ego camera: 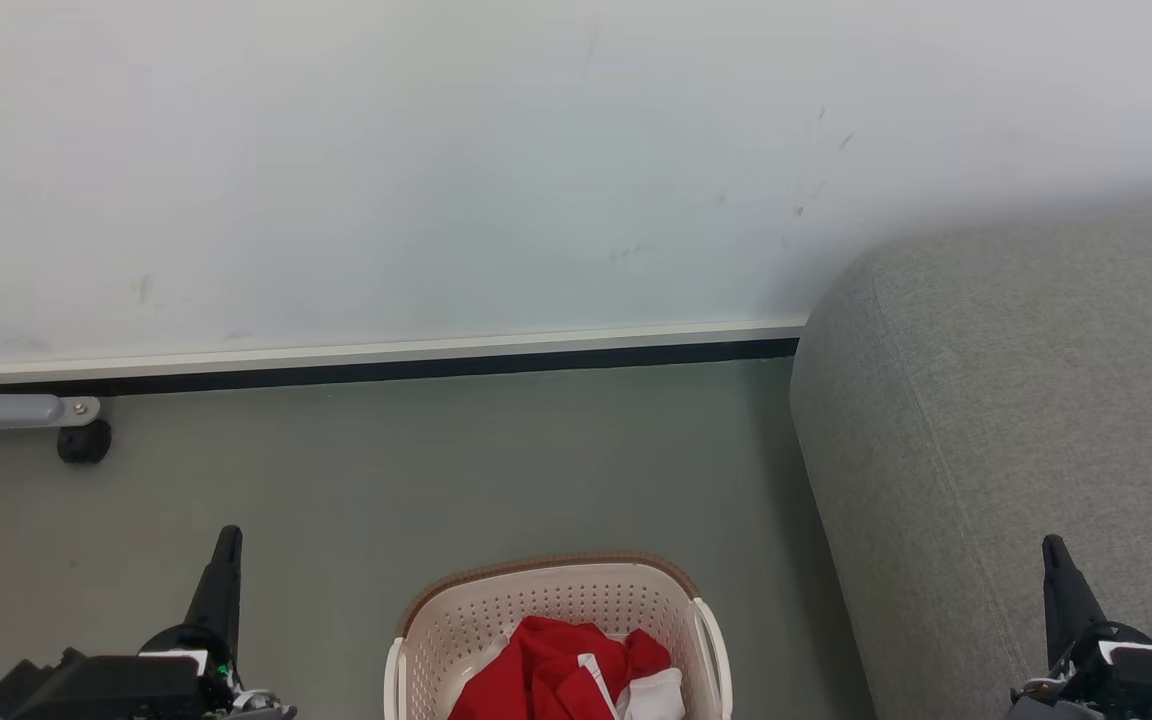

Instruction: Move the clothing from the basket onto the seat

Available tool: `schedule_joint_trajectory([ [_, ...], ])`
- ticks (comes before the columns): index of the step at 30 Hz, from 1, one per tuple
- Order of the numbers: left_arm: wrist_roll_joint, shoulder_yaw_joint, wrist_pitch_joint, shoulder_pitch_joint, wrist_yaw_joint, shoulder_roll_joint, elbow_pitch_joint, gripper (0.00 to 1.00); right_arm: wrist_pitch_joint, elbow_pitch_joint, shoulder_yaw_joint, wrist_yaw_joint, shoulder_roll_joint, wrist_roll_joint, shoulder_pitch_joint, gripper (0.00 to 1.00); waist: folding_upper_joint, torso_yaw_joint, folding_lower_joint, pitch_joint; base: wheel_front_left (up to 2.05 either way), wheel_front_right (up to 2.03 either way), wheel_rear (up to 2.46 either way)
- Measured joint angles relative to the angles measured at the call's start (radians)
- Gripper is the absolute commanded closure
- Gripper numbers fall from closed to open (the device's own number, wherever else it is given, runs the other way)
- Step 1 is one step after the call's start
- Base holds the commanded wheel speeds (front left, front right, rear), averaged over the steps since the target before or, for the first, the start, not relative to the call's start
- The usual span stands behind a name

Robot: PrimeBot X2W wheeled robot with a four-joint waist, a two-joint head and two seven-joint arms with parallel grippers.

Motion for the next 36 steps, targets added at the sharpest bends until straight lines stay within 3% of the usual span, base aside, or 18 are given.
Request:
schedule_joint_trajectory([
  [33, 0.000, 0.000, 0.000, 0.000, 0.000, 0.000, 0.001, 1.00, 0.000, 0.002, 0.000, 0.000, 0.000, 0.000, 0.000, 1.00, 0.0000, 0.000, 0.0000, 0.000, 0.00, 0.00, 0.00],
  [34, 0.000, -0.001, 0.000, 0.003, 0.001, -0.001, 0.009, 0.00, 0.000, 0.010, 0.001, -0.001, 0.002, 0.000, 0.003, 0.00, 0.0000, 0.000, 0.0000, 0.000, 0.00, 0.00, 0.00],
  [36, 0.000, -0.002, 0.000, 0.018, 0.001, -0.006, 0.030, 0.00, 0.000, 0.030, 0.003, -0.002, 0.008, 0.000, 0.019, 0.00, 0.0000, 0.000, 0.0000, 0.000, 0.00, 0.00, 0.00],
])
